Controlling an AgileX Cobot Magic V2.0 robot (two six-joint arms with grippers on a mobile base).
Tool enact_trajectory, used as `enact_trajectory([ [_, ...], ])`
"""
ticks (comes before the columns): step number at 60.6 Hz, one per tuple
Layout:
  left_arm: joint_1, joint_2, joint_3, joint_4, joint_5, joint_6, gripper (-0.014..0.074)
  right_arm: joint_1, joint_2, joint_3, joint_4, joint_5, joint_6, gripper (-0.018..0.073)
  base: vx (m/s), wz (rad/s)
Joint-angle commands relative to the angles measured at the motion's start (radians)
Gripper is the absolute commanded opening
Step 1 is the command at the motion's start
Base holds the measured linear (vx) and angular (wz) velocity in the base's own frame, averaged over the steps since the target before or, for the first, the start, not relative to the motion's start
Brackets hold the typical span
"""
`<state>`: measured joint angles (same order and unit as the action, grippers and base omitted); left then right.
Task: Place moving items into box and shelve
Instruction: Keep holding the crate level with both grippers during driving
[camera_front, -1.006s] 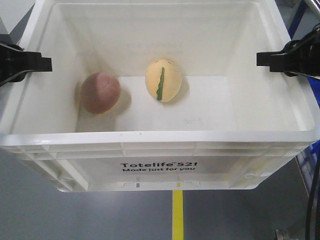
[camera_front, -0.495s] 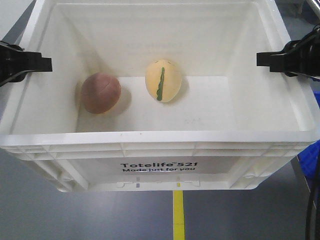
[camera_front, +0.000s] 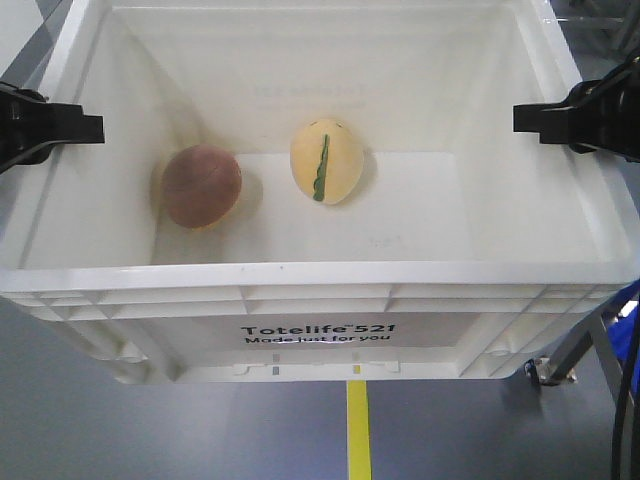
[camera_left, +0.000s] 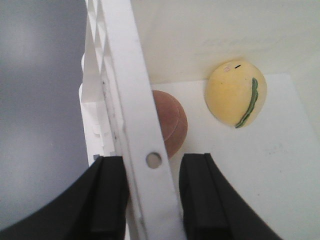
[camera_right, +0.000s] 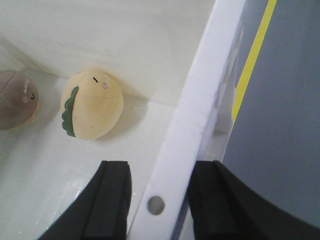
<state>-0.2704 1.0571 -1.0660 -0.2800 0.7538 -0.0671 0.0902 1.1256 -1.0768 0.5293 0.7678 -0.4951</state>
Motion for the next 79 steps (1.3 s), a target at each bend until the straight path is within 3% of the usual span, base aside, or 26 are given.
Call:
enact_trajectory([
  [1,-0.009,-0.031,-0.050,-0.093,-0.146,0.016,-0.0006,0.011,-0.035,-0.041,0.100,-0.071,-0.051,-0.0006,0.57,-0.04],
  [79,-0.009,-0.031,-0.050,-0.093,-0.147,0.016,-0.0006,0.011,-0.035,-0.041,0.100,-0.071,-0.051,-0.0006,0.53,-0.04],
])
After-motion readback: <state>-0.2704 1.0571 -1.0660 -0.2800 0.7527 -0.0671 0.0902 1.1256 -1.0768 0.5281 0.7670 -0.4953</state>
